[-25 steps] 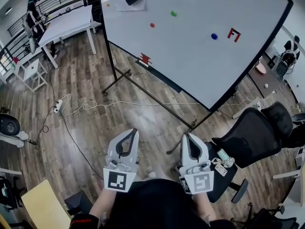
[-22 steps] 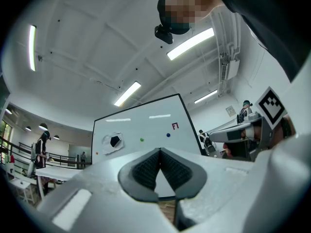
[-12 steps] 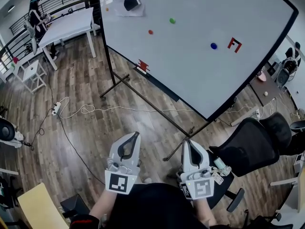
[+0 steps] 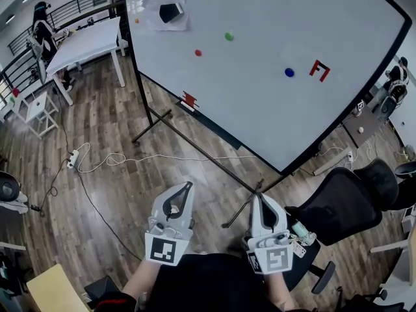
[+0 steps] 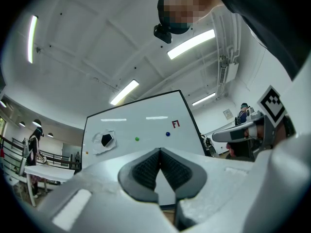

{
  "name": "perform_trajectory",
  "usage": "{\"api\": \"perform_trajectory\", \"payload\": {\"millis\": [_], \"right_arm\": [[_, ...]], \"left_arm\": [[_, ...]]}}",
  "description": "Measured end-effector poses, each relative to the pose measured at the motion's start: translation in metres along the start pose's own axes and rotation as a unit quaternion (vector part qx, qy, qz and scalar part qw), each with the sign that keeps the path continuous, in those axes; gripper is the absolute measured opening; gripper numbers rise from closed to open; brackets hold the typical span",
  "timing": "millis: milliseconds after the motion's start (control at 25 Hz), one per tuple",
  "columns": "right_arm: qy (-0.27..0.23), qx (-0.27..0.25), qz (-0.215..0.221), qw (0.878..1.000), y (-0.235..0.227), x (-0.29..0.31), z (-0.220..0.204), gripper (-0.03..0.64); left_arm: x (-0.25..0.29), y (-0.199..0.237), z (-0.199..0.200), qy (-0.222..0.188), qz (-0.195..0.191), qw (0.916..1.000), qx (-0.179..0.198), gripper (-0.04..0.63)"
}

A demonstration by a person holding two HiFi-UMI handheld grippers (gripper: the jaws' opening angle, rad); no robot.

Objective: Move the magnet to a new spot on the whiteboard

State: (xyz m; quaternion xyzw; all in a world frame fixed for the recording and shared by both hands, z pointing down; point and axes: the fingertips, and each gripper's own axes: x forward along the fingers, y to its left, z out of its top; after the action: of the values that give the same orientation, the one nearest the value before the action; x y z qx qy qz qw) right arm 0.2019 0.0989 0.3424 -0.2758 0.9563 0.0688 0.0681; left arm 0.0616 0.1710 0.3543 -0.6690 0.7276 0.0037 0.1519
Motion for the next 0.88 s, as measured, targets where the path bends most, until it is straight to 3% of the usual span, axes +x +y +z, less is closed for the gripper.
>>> {"api": "perform_trajectory", "payload": {"millis": [760, 880], "right_arm": [[0.009, -0.009, -0.092, 0.996, -0.045, 0.091, -0.02, 0.002], [0.009, -0.012, -0.101, 0.995, -0.047, 0.109, -0.02, 0.002]], "left_arm": [[0.116, 0.058, -0.028, -0.027, -0.075, 0.9966, -0.02, 0.002], [0.129, 0.067, -0.031, -0.028, -0.093, 0.9953, -0.008, 0.002]]}}
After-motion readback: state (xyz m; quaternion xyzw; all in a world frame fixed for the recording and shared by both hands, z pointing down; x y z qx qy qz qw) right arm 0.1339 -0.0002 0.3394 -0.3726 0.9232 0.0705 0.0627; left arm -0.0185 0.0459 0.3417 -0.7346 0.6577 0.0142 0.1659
